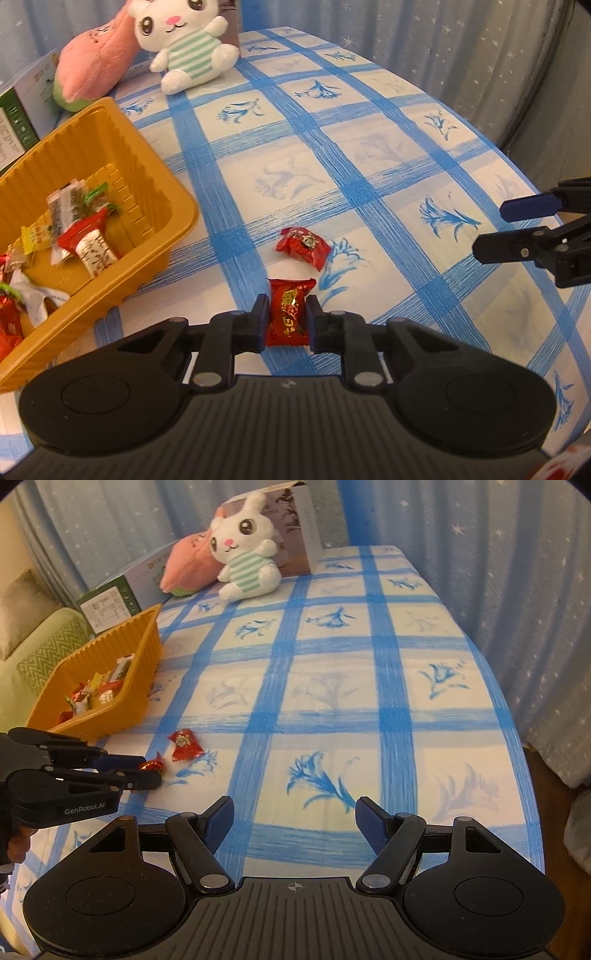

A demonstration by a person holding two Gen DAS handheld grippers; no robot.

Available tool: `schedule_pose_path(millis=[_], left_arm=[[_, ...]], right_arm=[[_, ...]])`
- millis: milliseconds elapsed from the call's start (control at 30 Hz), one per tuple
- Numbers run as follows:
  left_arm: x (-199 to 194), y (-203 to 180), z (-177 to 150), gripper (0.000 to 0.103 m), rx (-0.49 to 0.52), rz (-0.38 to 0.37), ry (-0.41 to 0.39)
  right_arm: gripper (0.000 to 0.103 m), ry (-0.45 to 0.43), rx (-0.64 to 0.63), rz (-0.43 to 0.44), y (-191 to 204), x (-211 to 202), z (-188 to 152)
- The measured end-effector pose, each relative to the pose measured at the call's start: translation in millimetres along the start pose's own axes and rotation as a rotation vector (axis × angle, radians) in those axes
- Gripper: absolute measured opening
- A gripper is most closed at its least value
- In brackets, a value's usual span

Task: Organize snacks
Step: 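Grasp the second red candy with the right gripper while the left gripper holds its packet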

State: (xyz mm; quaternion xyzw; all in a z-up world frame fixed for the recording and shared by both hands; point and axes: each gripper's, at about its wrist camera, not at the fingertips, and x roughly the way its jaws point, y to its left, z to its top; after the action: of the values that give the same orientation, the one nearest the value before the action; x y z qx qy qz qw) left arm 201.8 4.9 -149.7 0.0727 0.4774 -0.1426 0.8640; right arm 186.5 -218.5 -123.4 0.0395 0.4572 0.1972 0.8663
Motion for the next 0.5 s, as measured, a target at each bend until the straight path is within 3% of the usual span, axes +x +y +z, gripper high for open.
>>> schedule_pose_path(millis=[267,333,500], left_arm=[[-27.4,25.8,-19.0,0.018,-0.119,0.060,-0.018],[-35.5,34.3,-25.4,0.018,-0.153,0.080,-0.021],[-55.7,55.1,-43.0,0.018,-0.237,0.134,-0.029]], right_arm=[[0.070,-0.057,-0.128,0.095,25.9,16.1,13.9],[0.055,-0.065,-0.167,0.132,35.1,23.1,18.0],[0.044,-0.048,-0.240,0.193,54.1,47.6,29.4]])
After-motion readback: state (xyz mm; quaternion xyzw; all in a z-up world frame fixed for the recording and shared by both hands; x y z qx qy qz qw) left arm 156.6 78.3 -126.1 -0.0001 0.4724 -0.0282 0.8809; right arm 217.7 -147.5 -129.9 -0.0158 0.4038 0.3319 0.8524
